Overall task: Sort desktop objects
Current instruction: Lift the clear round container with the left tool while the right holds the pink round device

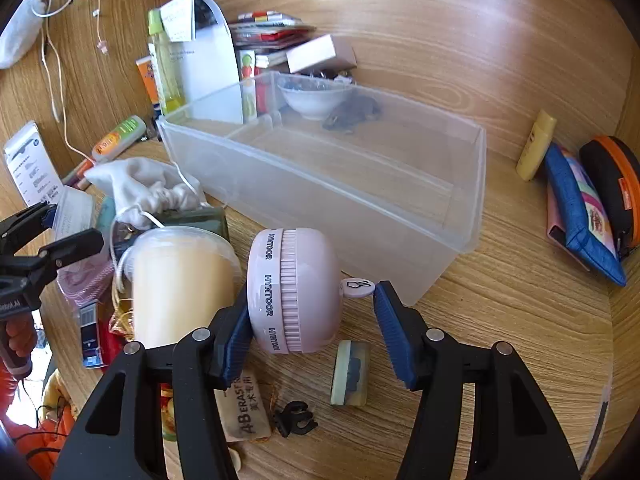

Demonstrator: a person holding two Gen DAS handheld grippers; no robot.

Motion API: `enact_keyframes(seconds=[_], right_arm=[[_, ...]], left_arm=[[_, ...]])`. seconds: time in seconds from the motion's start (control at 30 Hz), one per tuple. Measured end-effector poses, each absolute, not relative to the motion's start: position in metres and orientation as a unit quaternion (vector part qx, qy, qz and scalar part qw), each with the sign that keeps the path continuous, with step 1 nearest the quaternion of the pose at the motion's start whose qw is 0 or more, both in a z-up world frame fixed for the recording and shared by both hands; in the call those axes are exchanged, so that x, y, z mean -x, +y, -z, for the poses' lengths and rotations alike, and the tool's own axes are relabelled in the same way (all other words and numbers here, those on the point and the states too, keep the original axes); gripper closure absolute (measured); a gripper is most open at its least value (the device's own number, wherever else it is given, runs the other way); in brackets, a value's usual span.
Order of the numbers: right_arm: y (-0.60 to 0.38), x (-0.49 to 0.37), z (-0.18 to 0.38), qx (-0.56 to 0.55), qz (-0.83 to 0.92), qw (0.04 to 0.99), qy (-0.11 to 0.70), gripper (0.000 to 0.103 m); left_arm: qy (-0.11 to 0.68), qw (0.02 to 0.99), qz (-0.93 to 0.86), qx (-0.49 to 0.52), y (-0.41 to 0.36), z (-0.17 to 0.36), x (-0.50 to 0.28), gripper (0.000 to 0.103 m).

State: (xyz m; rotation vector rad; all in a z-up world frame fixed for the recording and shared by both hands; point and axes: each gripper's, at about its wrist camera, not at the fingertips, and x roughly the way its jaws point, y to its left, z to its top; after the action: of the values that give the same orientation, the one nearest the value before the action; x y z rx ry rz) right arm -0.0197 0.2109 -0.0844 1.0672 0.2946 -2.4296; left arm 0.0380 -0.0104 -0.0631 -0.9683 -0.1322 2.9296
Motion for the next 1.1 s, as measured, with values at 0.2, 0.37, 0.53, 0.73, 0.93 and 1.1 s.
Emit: enact_keyframes(seconds=[0.2, 0.37, 0.53, 0.73, 0.93, 1.1], right_arm=[[0.215, 0.009, 0.067, -0.365, 0.893, 0.240, 0.104, 0.049], [0.221, 0.002, 0.052, -0.348, 0.900, 0.244, 0.098, 0.049], [0.227, -0.002, 0.042, -0.334, 0.906, 0.245, 0.090, 0.049], [0.232, -0.002, 0.036, -0.327, 0.909, 0.247, 0.080, 0.049], [0.232, -0.001, 0.041, -0.332, 0.906, 0.251, 0.077, 0.049], [0.231, 0.000, 0.039, -0.329, 0.906, 0.256, 0.073, 0.049]], left_arm=[[-0.036, 0.034, -0.955, 0.294, -0.011, 0.046, -0.046, 0.038], [-0.028, 0.043, -0.956, 0.288, -0.011, 0.038, -0.045, 0.039], [-0.024, 0.047, -0.957, 0.285, -0.011, 0.035, -0.046, 0.040], [-0.006, 0.044, -0.957, 0.287, -0.006, 0.040, -0.046, 0.040], [-0.021, 0.047, -0.948, 0.313, -0.007, 0.054, -0.040, 0.039], [-0.039, 0.053, -0.940, 0.334, -0.009, 0.071, -0.033, 0.039]])
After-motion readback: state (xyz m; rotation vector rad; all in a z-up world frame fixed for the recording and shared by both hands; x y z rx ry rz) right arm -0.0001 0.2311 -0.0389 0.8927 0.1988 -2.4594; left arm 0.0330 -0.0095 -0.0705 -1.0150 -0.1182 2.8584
